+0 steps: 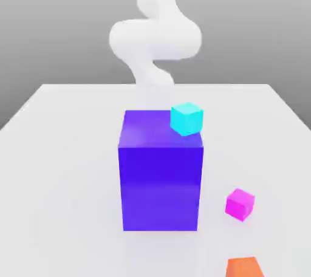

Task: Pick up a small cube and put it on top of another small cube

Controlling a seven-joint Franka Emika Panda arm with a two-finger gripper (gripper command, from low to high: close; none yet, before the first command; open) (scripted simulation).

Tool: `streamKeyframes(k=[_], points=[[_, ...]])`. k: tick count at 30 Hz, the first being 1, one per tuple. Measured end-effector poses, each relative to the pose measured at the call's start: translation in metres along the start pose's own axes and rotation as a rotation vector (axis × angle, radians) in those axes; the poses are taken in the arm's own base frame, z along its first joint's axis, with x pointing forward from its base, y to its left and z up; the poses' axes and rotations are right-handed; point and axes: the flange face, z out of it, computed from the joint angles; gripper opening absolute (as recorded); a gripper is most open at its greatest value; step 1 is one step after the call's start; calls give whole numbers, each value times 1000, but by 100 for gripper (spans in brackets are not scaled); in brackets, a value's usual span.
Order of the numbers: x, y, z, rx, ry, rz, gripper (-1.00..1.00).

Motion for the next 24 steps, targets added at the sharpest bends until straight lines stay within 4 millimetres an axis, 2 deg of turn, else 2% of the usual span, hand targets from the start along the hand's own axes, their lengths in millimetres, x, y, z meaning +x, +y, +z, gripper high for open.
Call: streamKeyframes(k=[2, 5, 8, 11, 16, 18, 20, 24], points=[[-24, -6, 54, -28, -77, -67, 0], [-69, -9, 123, -68, -183, -165, 0], [-121, -4, 182, -107, -282, -264, 0], [-180, 10, 231, -146, -379, -365, 0], [-281, 51, 290, -214, -534, -540, 0], [-326, 71, 303, -237, -597, -625, 0], [-361, 98, 315, -268, -654, -693, 0], [-388, 123, 342, -282, -679, -717, 0]])
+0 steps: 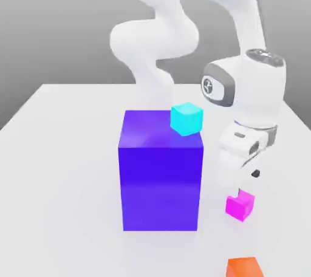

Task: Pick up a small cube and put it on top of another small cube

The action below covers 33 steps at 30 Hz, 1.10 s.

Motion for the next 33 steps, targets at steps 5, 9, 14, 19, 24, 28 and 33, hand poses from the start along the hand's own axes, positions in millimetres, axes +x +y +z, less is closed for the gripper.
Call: streamKeyframes(k=[5, 9, 14, 19, 24, 28, 33], points=[[-2, 1, 35, 0, -2, -1, -100], [-2, 1, 35, -1, -2, -1, -100], [-1, 0, 12, -1, -2, -1, -100], [7, -5, -27, -2, -2, -16, -100], [53, -32, -39, -2, -2, -88, -100], [91, -55, -48, -2, -3, -148, -100], [136, -81, -59, -1, -3, -222, -100]])
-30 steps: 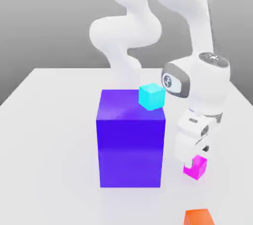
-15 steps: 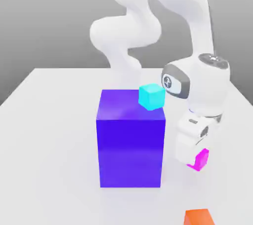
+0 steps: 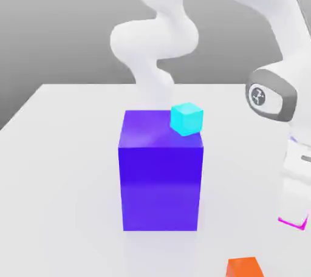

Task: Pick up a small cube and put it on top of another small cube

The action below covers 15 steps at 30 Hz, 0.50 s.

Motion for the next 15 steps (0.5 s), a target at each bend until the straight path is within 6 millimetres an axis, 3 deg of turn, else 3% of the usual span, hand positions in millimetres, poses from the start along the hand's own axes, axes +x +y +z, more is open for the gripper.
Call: streamKeyframes(k=[8, 11, 12, 15], points=[[71, -21, -16, 3, -1, -112, -100], [78, -23, 24, 2, -1, -122, -100], [78, -23, 37, 2, -1, -123, 100], [78, -23, 37, 2, -1, -123, 100]])
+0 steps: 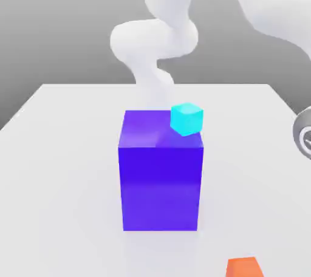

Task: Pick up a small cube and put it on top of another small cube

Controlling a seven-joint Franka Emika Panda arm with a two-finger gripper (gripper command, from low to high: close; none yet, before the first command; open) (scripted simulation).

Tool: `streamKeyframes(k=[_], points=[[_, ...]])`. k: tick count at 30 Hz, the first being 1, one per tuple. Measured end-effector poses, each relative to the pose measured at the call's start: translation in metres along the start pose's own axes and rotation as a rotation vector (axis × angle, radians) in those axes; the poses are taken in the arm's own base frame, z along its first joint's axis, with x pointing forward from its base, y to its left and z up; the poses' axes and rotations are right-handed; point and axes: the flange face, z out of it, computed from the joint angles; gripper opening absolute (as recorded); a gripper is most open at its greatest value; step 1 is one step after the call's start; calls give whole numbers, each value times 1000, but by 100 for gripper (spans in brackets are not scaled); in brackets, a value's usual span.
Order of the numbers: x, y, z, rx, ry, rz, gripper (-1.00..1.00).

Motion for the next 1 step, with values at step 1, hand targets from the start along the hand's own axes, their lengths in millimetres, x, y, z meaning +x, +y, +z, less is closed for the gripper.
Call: streamKeyframes(k=[1], points=[[0, 0, 0, 0, 0, 0, 100]])
